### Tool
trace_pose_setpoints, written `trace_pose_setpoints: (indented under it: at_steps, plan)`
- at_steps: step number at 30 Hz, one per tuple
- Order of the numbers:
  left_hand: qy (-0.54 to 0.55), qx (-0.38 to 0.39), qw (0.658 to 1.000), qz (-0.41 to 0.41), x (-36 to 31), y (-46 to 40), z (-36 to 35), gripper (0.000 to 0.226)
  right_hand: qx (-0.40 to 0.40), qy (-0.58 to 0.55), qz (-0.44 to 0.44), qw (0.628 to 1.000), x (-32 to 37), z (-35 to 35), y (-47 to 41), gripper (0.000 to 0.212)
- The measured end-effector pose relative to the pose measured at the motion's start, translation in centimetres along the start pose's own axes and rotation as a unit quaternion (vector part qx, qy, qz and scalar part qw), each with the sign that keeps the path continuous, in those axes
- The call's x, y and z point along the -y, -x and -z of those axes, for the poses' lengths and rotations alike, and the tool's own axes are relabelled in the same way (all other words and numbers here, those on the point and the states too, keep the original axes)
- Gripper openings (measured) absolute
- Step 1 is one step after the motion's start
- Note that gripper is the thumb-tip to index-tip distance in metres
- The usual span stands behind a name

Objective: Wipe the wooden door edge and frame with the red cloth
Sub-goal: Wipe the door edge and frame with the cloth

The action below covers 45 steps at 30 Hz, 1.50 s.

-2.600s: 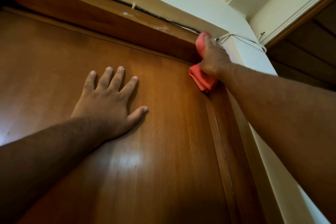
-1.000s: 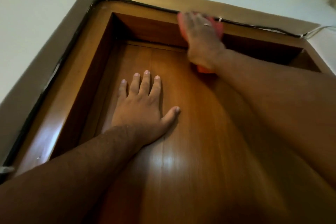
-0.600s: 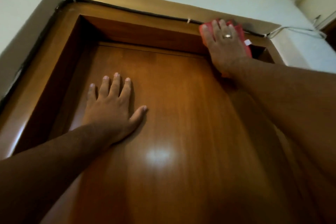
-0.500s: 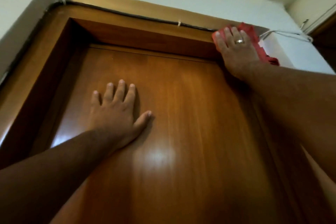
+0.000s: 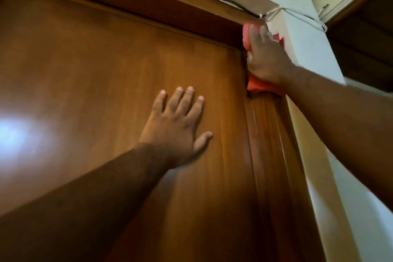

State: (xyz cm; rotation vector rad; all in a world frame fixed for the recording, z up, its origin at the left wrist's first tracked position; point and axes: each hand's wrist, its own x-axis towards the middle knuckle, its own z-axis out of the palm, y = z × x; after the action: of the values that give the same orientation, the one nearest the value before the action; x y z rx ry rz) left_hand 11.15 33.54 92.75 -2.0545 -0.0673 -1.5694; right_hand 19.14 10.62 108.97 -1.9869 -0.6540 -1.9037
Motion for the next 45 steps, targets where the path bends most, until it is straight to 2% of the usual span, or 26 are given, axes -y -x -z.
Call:
trace_pose_setpoints:
  at_steps: [4,7,10,17,20,23,27,30,33,35,36,40,44,45]
  plan:
    - [0.0,-0.007,1.0,-0.008,0.1,0.0,-0.3,0.088,-0.025,-0.021,0.006,0.999,0.3,-1.7,14.1,0.066]
    - [-0.004,-0.003,1.0,-0.01,0.0,-0.1,-0.2,0.089,0.004,-0.031,0.005,1.0,0.7,-2.2,22.5,0.068]
    - [-0.002,0.0,1.0,-0.014,0.0,0.0,0.0,0.089,0.0,-0.023,-0.002,1.0,0.4,-1.6,19.8,0.065]
    - [-0.003,-0.008,1.0,-0.021,0.4,0.1,0.0,0.089,0.002,-0.077,-0.026,0.997,-0.2,1.1,0.3,0.054]
    - [0.007,-0.016,0.999,-0.028,0.5,0.2,-0.2,0.089,-0.011,-0.06,-0.031,0.998,0.0,0.7,0.9,0.057]
    - [0.002,-0.025,0.999,-0.026,0.5,0.1,-0.1,0.088,-0.032,-0.046,-0.023,0.998,0.6,-0.5,9.1,0.061]
    - [-0.009,-0.034,0.999,-0.021,0.1,0.5,-0.3,0.085,0.042,-0.046,-0.001,0.998,1.4,-1.8,29.6,0.061]
    - [0.004,-0.031,0.999,-0.018,0.1,0.9,0.0,0.084,0.09,0.0,-0.012,0.996,2.3,-2.8,44.0,0.06]
    - [0.027,-0.036,0.999,-0.014,-0.1,1.5,0.2,0.081,0.165,0.082,-0.029,0.983,3.3,-2.7,53.2,0.063]
    - [0.067,-0.031,0.997,-0.007,-0.5,2.6,0.4,0.078,0.209,0.104,-0.031,0.972,4.0,-1.9,57.7,0.058]
    - [0.088,-0.029,0.996,0.0,-0.8,3.2,0.4,0.077,0.234,0.103,-0.026,0.966,4.3,-1.5,59.2,0.057]
    - [0.201,0.029,0.979,0.003,-4.6,9.3,0.1,0.077,0.334,0.017,-0.044,0.941,5.1,1.3,60.8,0.078]
    - [0.289,0.096,0.951,-0.058,-11.6,20.2,-1.0,0.077,0.402,-0.022,-0.056,0.914,4.4,4.0,58.7,0.063]
    - [0.327,0.121,0.934,-0.075,-13.5,23.6,-1.3,0.077,0.416,-0.011,-0.055,0.908,4.3,4.4,58.1,0.06]
